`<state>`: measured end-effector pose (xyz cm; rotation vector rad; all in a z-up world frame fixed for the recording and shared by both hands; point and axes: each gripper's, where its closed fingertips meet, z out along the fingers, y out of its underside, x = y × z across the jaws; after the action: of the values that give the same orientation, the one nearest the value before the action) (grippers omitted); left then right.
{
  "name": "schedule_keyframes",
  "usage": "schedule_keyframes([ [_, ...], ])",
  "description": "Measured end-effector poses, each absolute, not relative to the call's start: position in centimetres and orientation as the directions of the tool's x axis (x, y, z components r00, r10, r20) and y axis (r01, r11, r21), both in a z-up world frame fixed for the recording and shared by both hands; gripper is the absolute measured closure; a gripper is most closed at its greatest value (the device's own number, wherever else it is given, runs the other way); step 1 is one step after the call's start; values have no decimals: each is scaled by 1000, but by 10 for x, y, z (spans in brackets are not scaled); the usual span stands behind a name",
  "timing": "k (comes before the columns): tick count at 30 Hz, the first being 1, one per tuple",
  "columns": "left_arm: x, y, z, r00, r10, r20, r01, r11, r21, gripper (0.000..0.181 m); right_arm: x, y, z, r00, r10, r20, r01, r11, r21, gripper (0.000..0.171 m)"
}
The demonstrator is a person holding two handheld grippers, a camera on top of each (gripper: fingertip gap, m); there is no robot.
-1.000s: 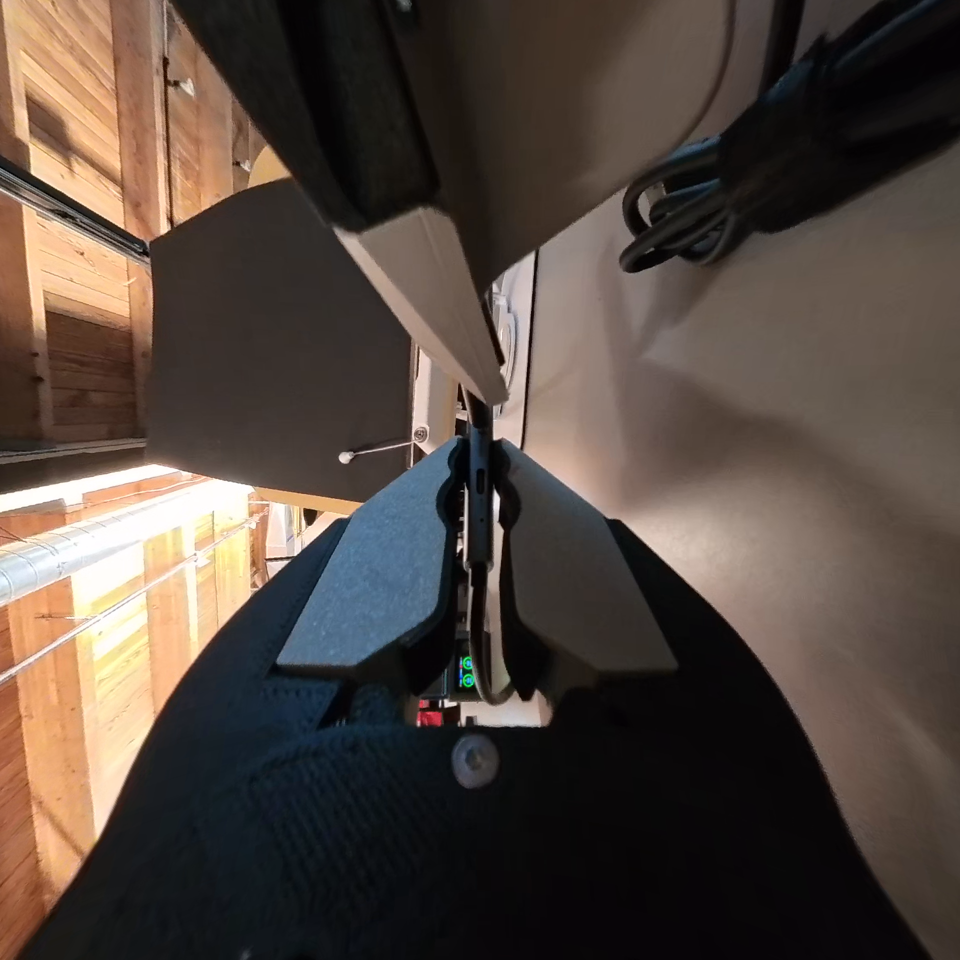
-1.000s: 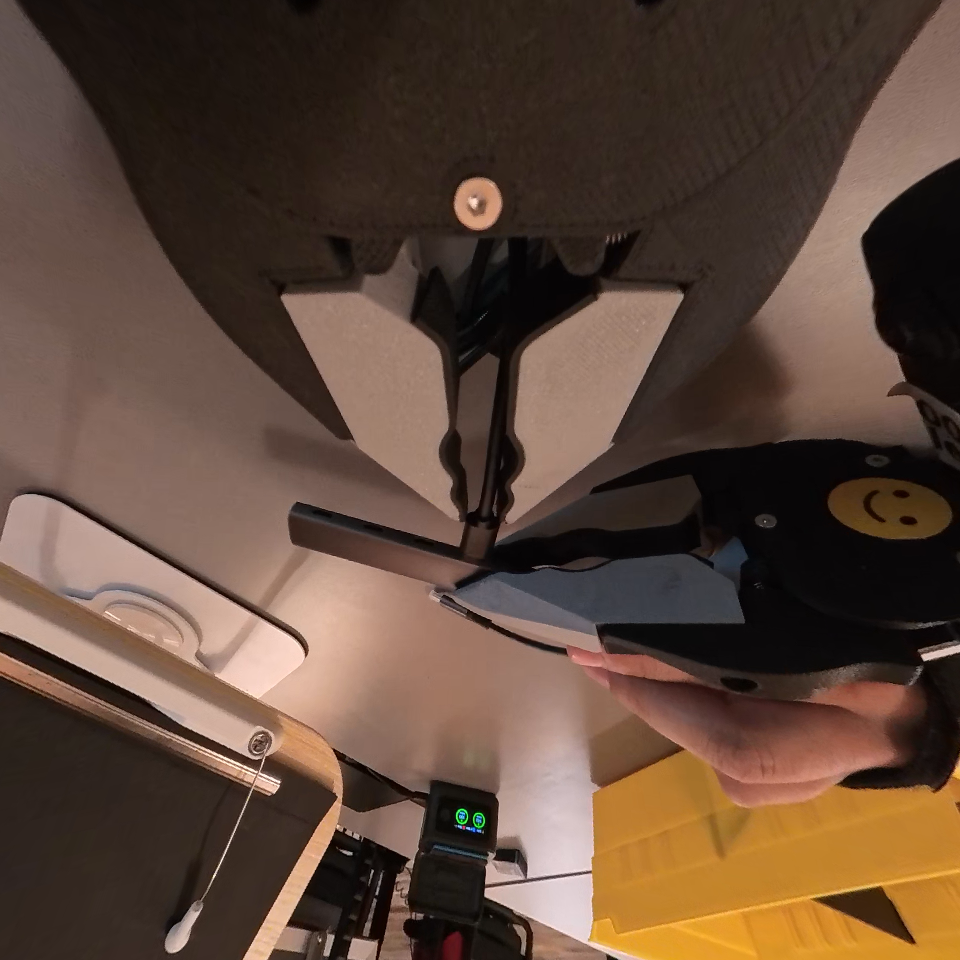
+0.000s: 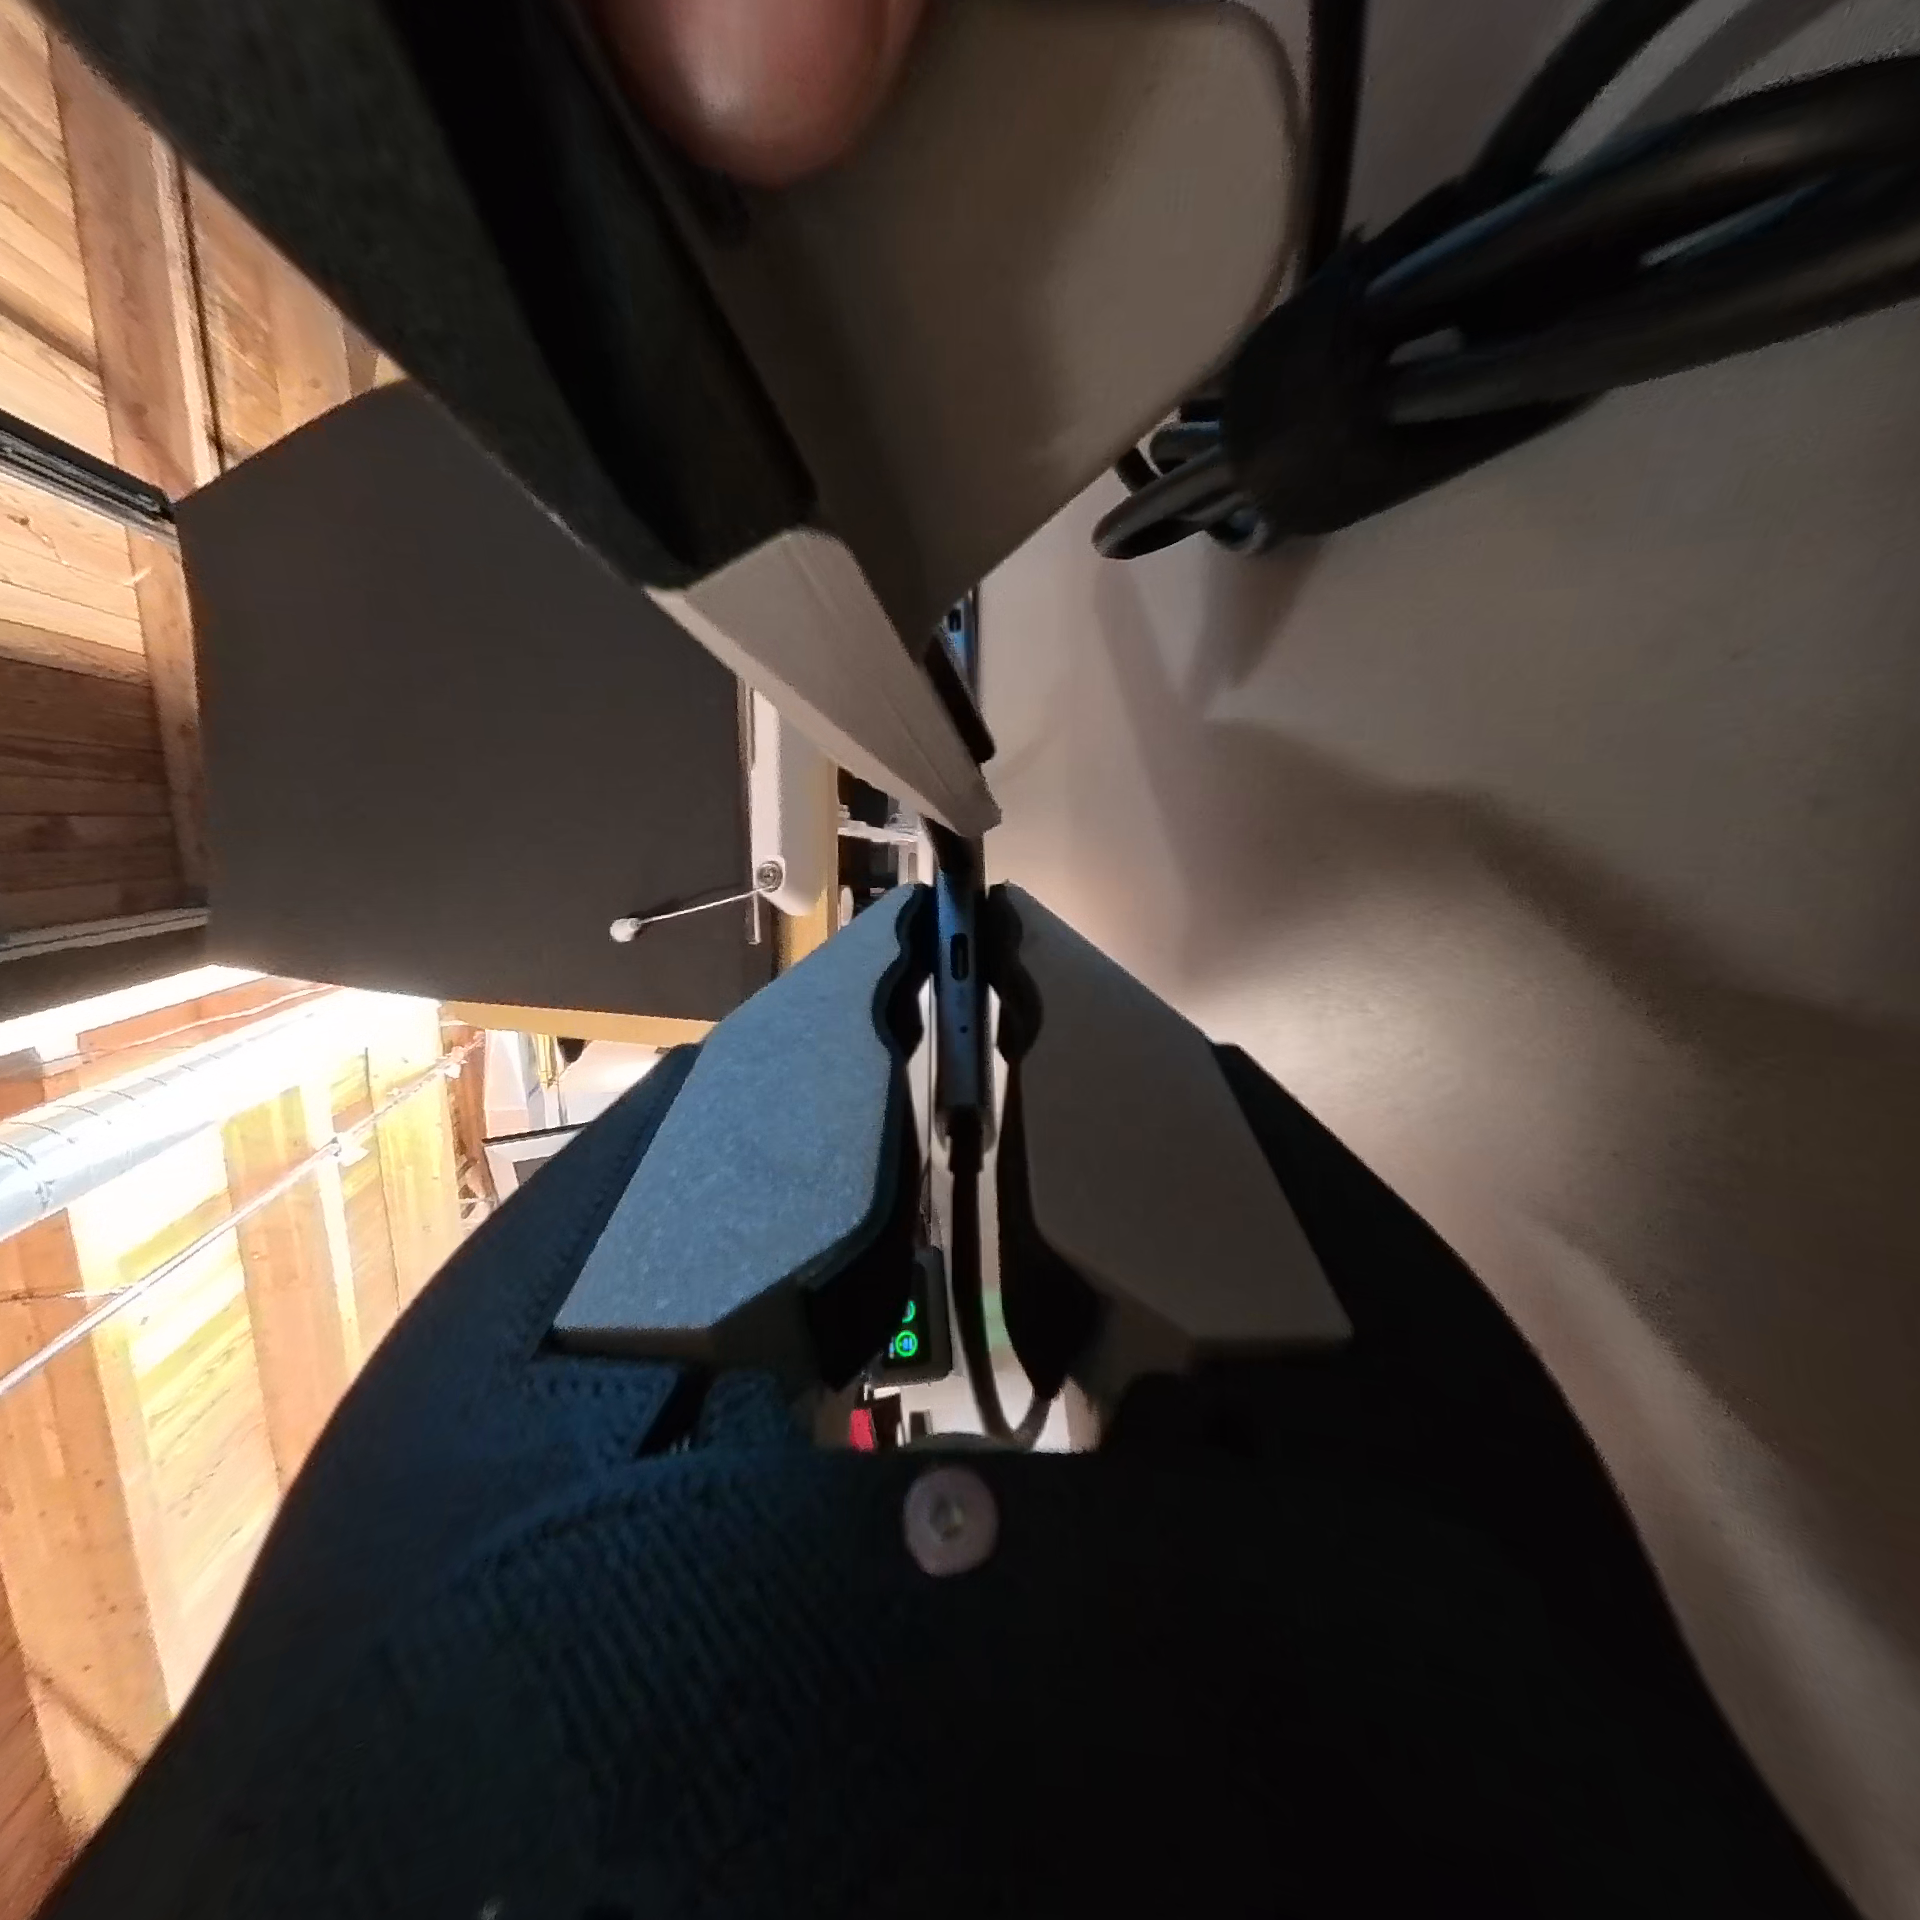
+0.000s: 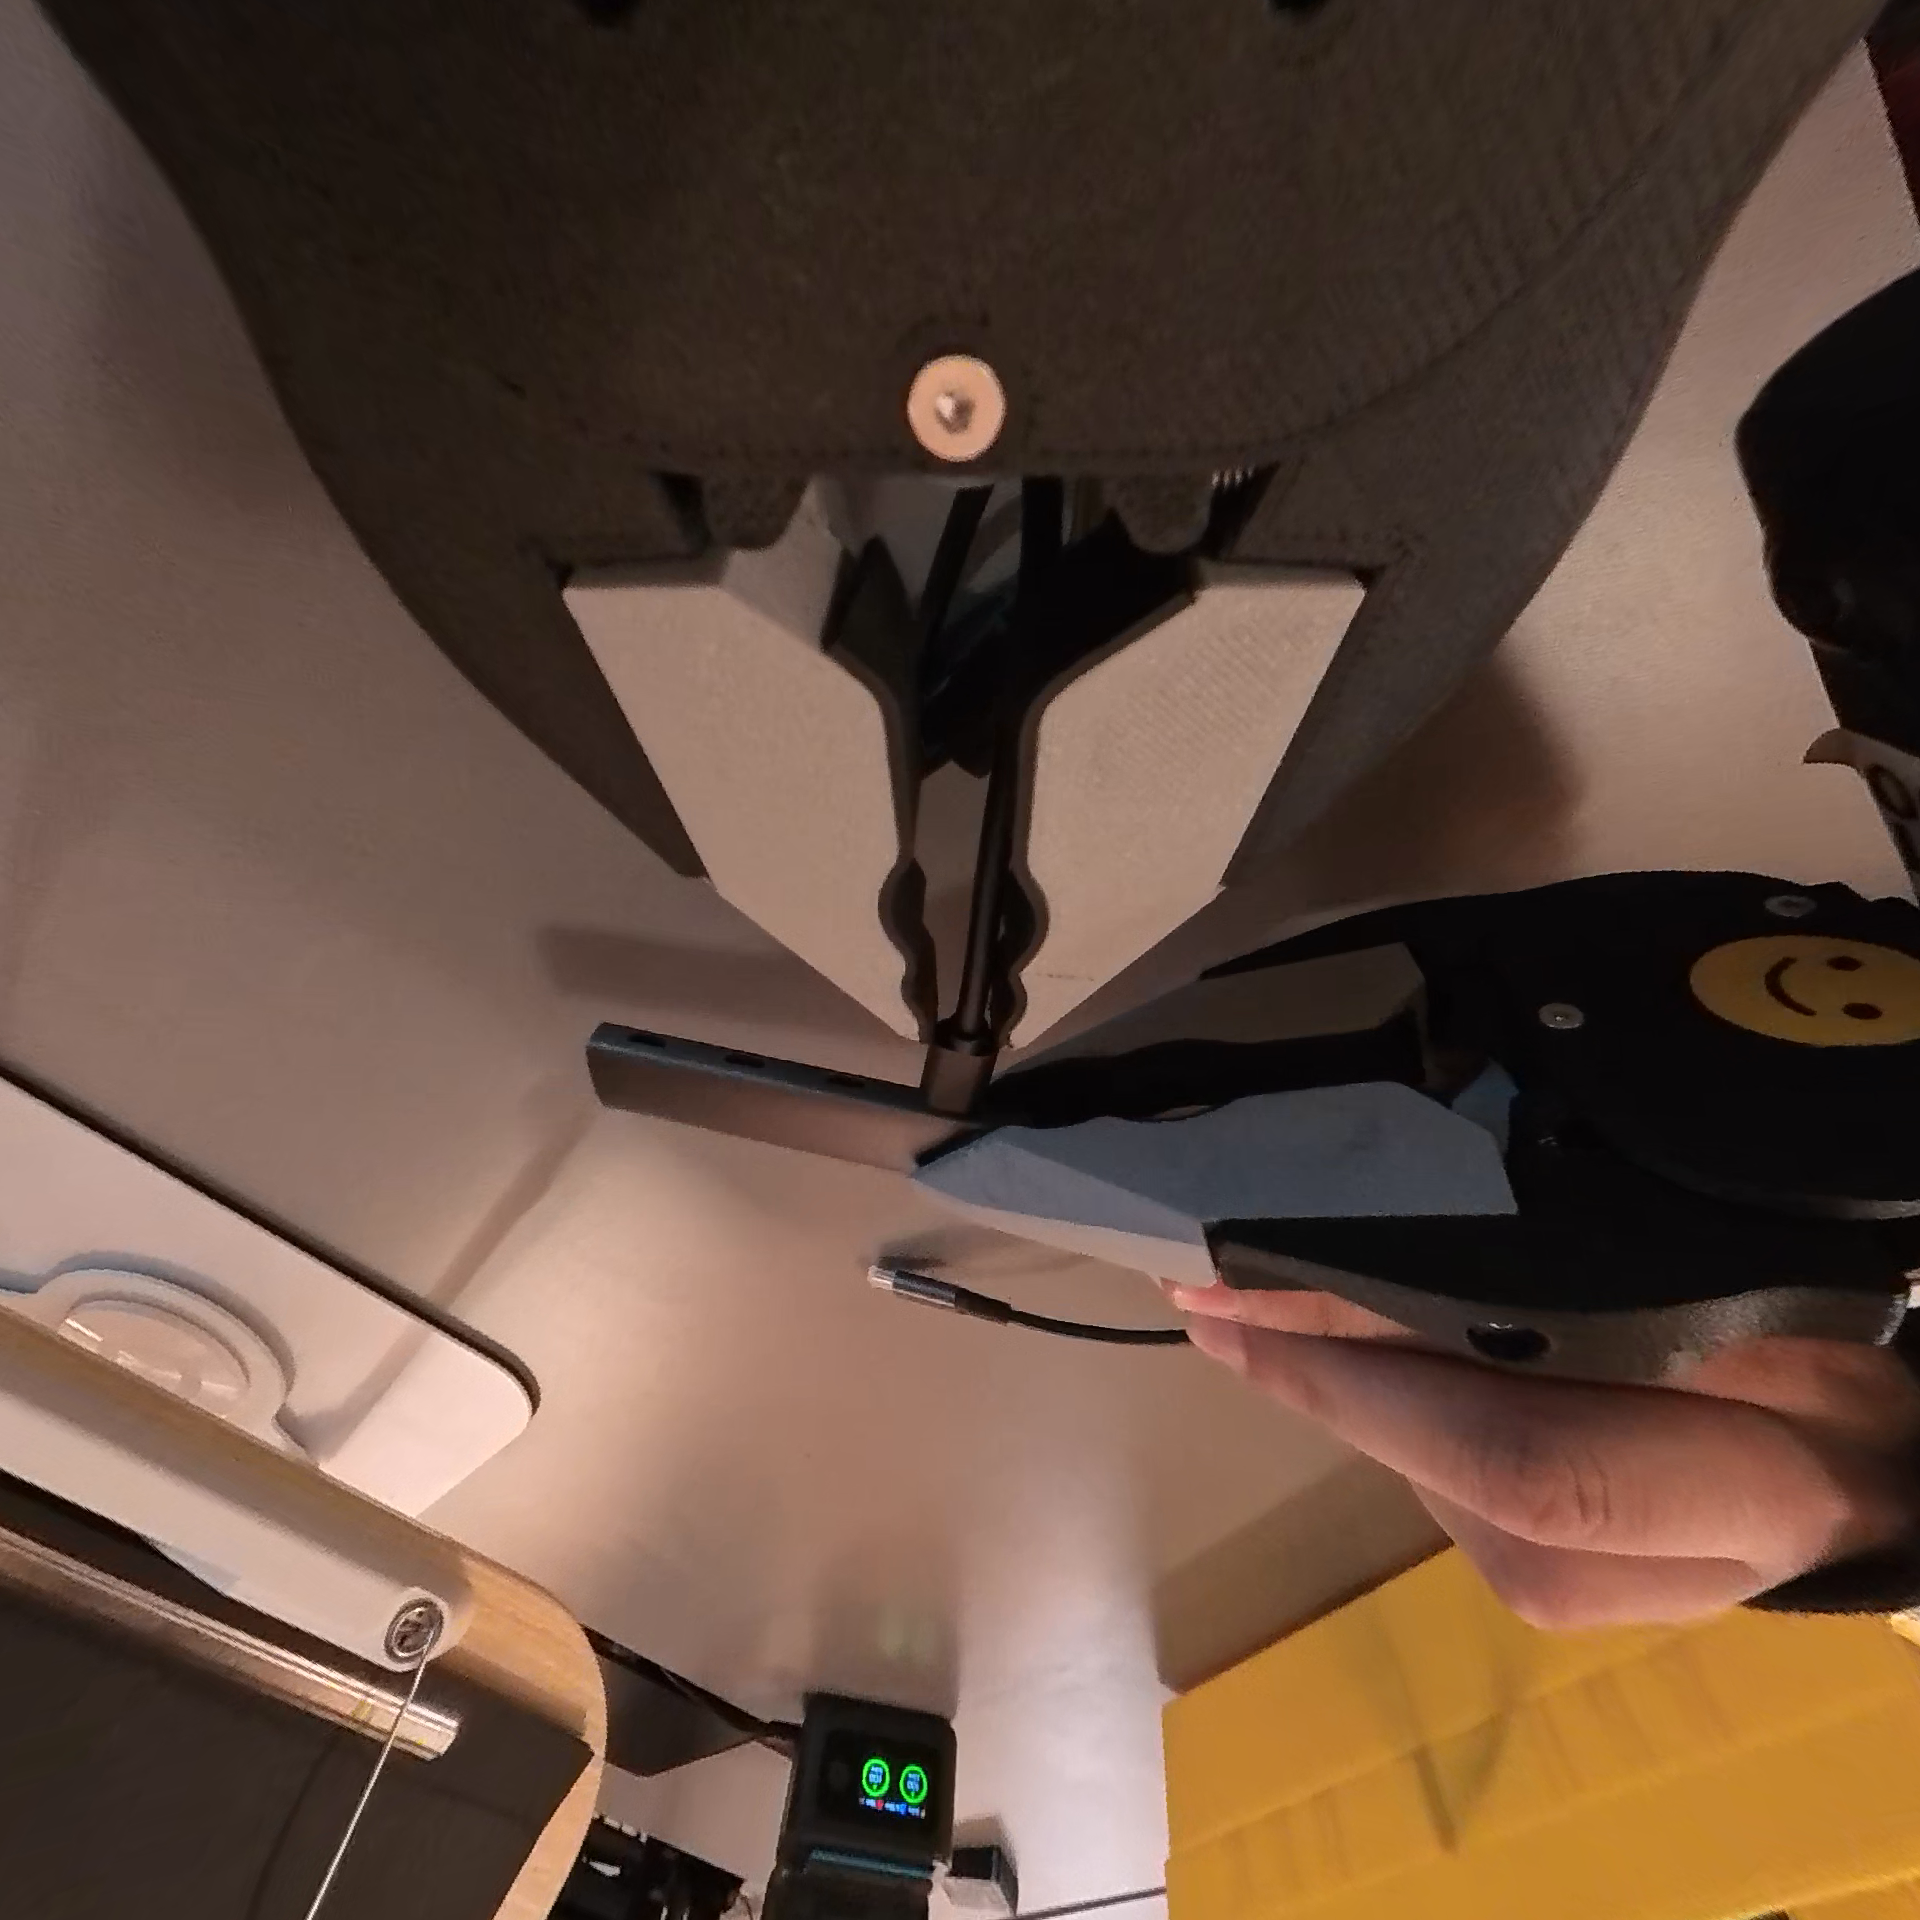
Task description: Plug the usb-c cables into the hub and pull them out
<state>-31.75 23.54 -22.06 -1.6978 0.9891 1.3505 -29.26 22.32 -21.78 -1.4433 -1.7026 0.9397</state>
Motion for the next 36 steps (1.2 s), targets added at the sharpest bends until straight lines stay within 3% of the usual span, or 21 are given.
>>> schedule_keyframes([
  [17, -317, 229, -233, 204, -173, -964, -892, -439, -110, 177, -295, 218, -226, -176, 984, -27, 498, 65, -865, 163],
  [20, -324, 232, -226, 363, -123, -924, -847, -456, -272, 175, -300, 221, -217, -151, 988, -34, 453, 39, -890, 163],
  [22, -325, 235, -219, 428, -104, -898, -827, -447, -342, 174, -300, 223, -210, -145, 989, -38, 425, 28, -905, 153],
  [25, -315, 237, -214, 446, -104, -889, -837, -401, -373, 174, -297, 226, -194, -153, 988, -4, 341, 49, -939, 135],
  [28, -314, 236, -223, 472, -141, -870, -836, -384, -391, 174, -292, 224, -182, -203, 979, -10, 279, 48, -959, 128],
  [32, -312, 231, -225, 614, -197, -765, -778, -317, -543, 174, -281, 223, -151, -321, 943, -92, 157, -43, -987, 139],
  [36, -312, 223, -217, 735, -242, -633, -678, -255, -690, 175, -266, 239, -143, -379, 918, -119, 163, -61, -985, 143],
])
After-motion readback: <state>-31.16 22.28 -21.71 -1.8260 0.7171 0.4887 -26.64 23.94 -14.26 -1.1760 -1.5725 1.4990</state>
